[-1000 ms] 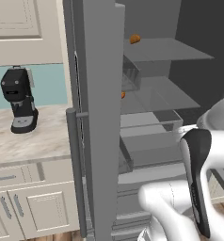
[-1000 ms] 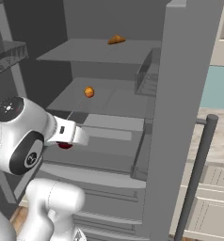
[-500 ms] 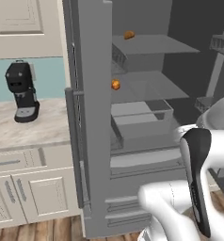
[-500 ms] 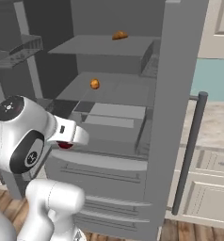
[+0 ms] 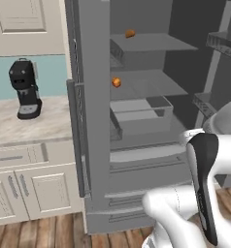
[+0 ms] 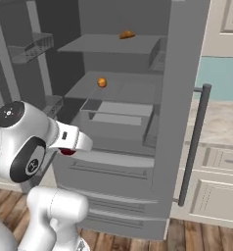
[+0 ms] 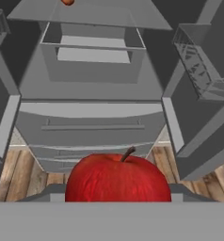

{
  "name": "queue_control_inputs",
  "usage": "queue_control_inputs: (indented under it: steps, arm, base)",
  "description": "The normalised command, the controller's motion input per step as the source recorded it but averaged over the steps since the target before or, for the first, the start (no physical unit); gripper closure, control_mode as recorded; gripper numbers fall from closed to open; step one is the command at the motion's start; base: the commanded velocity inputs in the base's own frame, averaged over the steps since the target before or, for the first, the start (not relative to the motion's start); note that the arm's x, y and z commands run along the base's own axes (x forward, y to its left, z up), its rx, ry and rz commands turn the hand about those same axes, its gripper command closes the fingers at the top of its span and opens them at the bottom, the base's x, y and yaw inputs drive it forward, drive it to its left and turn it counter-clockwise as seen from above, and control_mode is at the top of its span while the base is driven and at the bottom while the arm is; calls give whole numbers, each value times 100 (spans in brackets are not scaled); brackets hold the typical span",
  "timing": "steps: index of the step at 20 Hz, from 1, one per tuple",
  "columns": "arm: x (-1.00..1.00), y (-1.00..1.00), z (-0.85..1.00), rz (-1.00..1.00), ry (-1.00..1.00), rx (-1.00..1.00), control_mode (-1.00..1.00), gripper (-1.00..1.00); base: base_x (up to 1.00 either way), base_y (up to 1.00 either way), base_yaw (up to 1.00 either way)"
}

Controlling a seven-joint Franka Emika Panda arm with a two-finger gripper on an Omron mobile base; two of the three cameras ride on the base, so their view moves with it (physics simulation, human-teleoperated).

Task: Pick the apple and peach from the fridge and place them on the plate next to the blender to make a fruit smoothie.

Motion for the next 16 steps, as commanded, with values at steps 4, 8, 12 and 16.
queue_control_inputs:
  steps: [4,8,12,16]
  arm:
    - [0,0,0,0,0,0,100,100]
    - [0,0,0,0,0,0,100,100]
    - [0,0,0,0,0,0,100,100]
    - [0,0,0,0,0,0,100,100]
  base:
    - [-40,0,12]
    - [-47,0,18]
    - [-47,0,22]
    - [-45,0,29]
